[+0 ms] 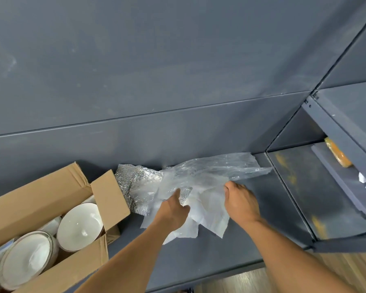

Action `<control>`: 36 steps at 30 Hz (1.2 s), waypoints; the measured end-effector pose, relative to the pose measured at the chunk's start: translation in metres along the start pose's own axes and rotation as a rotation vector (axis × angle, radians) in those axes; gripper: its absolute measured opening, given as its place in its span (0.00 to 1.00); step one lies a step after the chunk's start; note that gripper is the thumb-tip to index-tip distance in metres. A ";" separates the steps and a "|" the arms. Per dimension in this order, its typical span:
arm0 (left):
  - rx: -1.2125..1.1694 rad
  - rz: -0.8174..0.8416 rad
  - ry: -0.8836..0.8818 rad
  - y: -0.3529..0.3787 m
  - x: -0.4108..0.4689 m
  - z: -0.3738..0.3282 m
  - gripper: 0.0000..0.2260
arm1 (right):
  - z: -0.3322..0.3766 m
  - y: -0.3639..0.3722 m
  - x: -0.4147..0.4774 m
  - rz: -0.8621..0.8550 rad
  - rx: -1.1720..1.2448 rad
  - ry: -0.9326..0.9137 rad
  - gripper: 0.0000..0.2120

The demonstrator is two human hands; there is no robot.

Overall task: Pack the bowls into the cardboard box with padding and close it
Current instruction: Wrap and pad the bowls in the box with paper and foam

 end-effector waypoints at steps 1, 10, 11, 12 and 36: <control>0.003 -0.009 0.001 -0.002 -0.001 -0.002 0.30 | -0.004 -0.007 -0.001 0.004 0.026 0.007 0.10; -0.339 0.072 0.030 0.002 -0.018 -0.016 0.24 | -0.009 -0.054 -0.009 0.111 0.537 0.085 0.13; -0.455 0.087 0.025 0.002 -0.022 -0.017 0.24 | -0.006 -0.057 -0.011 0.129 0.577 0.093 0.11; -0.573 0.101 0.023 0.000 -0.026 -0.018 0.22 | -0.002 -0.060 -0.013 0.149 0.612 0.100 0.09; -1.269 -0.159 -0.039 -0.089 -0.118 0.088 0.14 | 0.158 -0.002 -0.055 0.760 1.359 0.096 0.15</control>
Point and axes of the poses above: each hand's wrist, its own x-axis towards the middle knuckle, its own y-axis out of the palm, z = x × y, the point moved 9 cm from there along x, towards the middle knuckle, and after that the axes turned 1 degree about z, right-handed, at the moved point
